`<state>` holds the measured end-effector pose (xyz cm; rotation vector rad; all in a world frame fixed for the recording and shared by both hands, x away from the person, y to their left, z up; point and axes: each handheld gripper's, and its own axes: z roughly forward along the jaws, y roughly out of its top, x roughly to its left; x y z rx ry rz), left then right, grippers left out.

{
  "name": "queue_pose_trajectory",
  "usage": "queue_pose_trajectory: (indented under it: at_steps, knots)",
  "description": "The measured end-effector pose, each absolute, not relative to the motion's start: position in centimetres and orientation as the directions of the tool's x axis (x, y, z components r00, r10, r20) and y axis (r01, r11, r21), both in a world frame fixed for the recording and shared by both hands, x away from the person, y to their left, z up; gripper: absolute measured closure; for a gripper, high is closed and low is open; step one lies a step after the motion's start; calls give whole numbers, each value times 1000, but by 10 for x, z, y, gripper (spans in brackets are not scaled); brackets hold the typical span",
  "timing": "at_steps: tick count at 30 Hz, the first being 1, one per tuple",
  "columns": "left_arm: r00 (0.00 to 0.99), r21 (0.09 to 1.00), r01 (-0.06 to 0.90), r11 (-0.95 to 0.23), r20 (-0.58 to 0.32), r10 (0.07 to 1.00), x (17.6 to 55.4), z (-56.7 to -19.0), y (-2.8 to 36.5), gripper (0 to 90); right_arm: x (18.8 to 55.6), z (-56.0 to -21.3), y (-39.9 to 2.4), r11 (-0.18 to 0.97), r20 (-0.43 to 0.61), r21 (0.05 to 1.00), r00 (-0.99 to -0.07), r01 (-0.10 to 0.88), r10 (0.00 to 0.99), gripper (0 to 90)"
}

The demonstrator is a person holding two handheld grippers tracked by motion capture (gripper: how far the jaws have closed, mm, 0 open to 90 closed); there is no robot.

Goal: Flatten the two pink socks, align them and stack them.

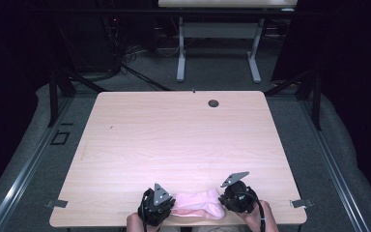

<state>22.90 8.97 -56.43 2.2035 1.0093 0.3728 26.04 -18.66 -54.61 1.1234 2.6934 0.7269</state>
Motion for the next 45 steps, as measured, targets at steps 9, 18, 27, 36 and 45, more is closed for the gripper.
queue_pose_trajectory:
  at_steps: [9,18,27,36,45]
  knots:
    - [653,660,568,-492,2,757,232,-566,93,501,261,-548,-189,610,40,485,-712,627,701,584]
    - [627,684,570,-455,-5,779,237,-559,107,178,262,-536,-200,554,69,542,-691,632,720,262]
    - [564,714,572,-404,16,826,252,-539,140,53,266,-519,-220,471,60,633,-645,614,762,76]
    - [456,706,618,-346,37,889,277,-537,189,3,276,-521,-252,394,50,663,-562,637,825,10]
    - [382,666,680,-305,34,924,299,-563,225,2,291,-544,-290,314,62,653,-461,689,885,0]
